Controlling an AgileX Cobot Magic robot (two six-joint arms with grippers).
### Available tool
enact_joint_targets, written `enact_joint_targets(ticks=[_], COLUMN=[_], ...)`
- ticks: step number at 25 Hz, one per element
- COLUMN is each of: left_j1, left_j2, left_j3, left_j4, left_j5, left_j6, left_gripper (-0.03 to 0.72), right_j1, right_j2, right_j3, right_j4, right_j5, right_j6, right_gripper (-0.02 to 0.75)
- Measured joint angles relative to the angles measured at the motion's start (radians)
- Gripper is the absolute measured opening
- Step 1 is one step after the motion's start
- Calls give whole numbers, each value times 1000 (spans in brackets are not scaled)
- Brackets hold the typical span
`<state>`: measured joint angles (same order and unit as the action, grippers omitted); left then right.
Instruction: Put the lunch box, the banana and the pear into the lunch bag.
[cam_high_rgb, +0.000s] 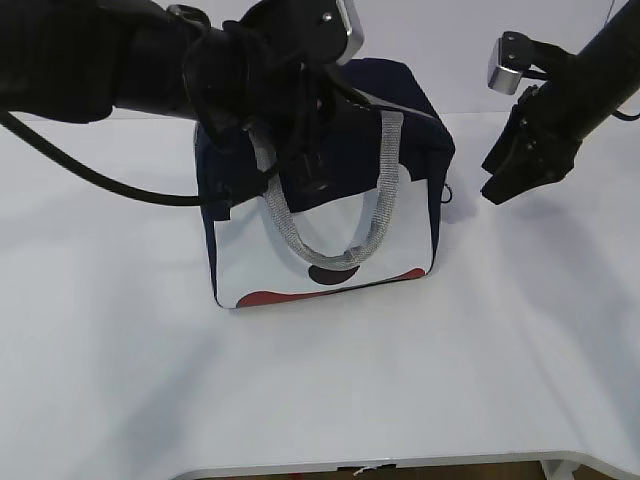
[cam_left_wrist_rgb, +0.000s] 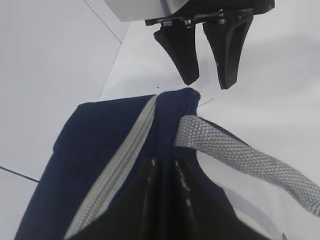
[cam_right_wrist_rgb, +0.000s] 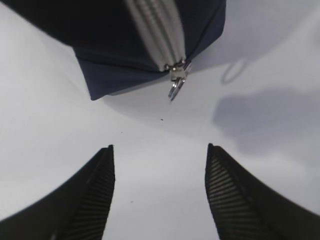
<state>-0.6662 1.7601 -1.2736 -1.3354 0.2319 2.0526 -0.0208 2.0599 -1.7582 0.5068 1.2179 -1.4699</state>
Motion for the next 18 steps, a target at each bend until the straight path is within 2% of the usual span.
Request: enact_joint_targets(ticks=[3,6,8,11,18], left_j1=[0,0,0,0,0], left_j2=[-2,-9,-10,-10,-18], left_j3=[0,-4,-5,-5,-5], left_j4=[2,2,2,0,53], left_j5=[4,5,5,5,62], left_j6=[-2,-26,-42,-54,-127], left_gripper=[120,298,370,407,417], right_j1=[0,0,0,0,0], right_j2=[0,0,0,0,-2], right_j3=[0,0,0,0,0], right_j4=[0,2,2,2,2], right_j5=[0,0,0,0,0], right_j6=[-44,-57,-63,-65,-67], right_gripper=[474,474,475,475,476])
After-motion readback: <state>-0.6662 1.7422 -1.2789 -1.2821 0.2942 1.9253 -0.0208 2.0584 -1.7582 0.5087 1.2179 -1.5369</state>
